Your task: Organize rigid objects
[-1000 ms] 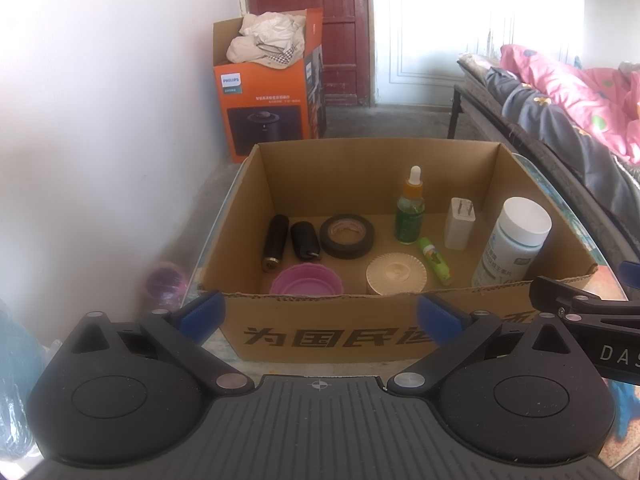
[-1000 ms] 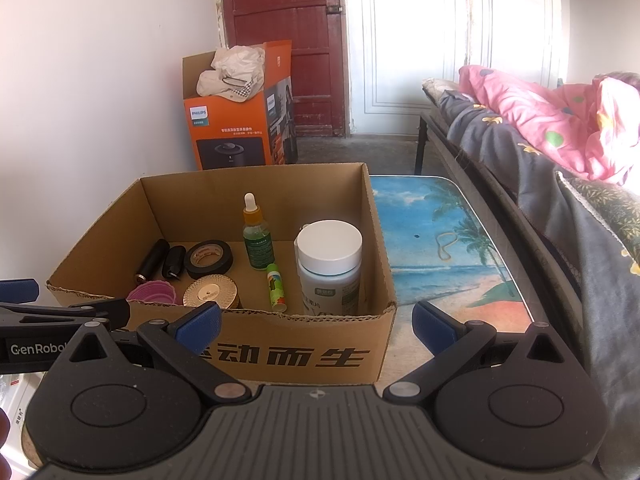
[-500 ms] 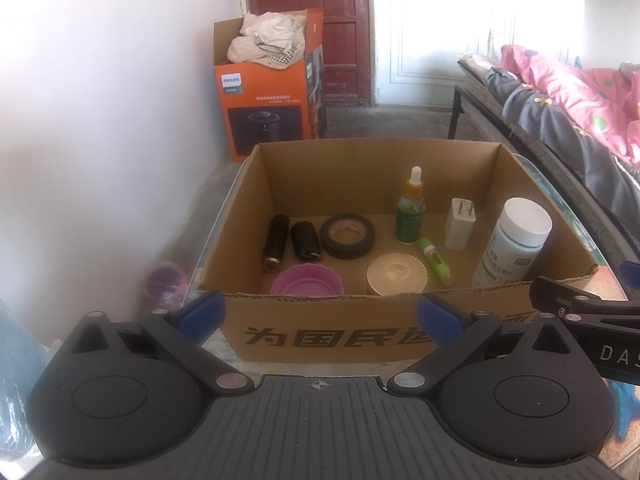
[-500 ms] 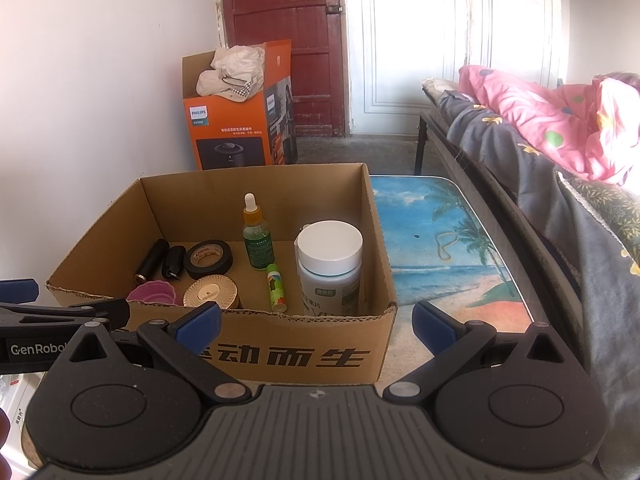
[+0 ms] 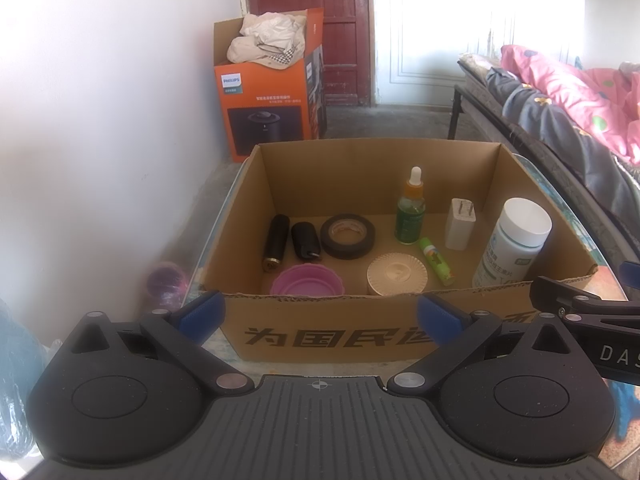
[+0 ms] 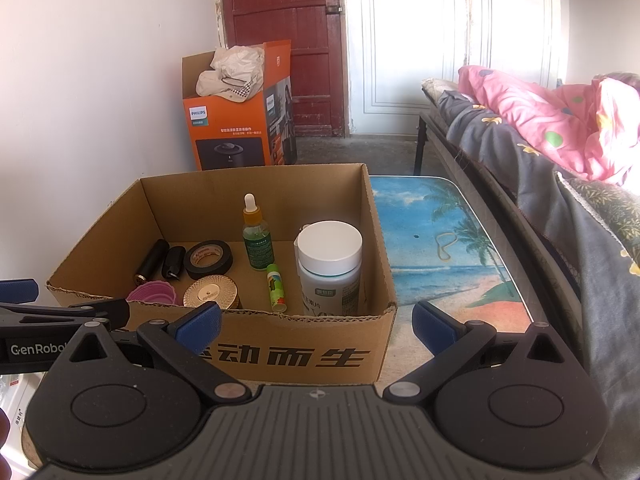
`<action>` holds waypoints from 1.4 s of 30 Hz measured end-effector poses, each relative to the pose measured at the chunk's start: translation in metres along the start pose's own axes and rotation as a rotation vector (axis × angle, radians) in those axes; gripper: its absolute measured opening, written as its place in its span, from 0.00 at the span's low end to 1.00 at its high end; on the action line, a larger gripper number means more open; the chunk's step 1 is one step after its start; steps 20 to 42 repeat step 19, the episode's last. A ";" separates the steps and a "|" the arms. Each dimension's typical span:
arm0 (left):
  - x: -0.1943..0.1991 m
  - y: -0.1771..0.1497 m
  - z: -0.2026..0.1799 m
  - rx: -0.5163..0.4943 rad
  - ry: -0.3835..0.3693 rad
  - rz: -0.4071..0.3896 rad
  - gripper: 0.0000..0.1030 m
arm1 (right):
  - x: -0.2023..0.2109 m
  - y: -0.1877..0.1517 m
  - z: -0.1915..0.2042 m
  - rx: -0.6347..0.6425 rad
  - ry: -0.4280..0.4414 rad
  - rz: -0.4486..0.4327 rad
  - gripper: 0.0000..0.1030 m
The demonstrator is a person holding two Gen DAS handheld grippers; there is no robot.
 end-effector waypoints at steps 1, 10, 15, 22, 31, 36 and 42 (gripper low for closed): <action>0.000 0.000 0.000 0.000 0.000 0.000 1.00 | 0.000 0.000 0.000 0.000 0.000 0.000 1.00; 0.000 0.000 -0.001 0.000 0.000 0.000 1.00 | 0.000 0.000 0.000 0.000 0.000 0.001 1.00; 0.000 0.000 0.000 0.000 0.000 0.000 1.00 | 0.000 0.000 0.000 0.000 0.000 0.000 1.00; 0.000 0.000 -0.001 0.000 0.001 0.002 1.00 | 0.001 -0.001 -0.001 -0.001 -0.001 0.002 1.00; 0.000 0.000 -0.001 0.000 0.001 0.002 1.00 | 0.001 -0.001 -0.001 -0.001 -0.001 0.002 1.00; 0.000 0.000 -0.001 0.000 0.001 0.002 1.00 | 0.001 -0.001 -0.001 -0.001 -0.001 0.002 1.00; 0.000 0.000 -0.001 0.000 0.001 0.002 1.00 | 0.001 -0.001 -0.001 -0.001 -0.001 0.002 1.00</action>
Point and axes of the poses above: each gripper's, at about its wrist camera, not at the fingertips, and x roughly against the way its jaws point, z to its left, y to its top, the point moved 3 cm from there along -x, roughly the way its jaws point, and after that the axes turned 11 degrees about -y, right-handed, at the moved point
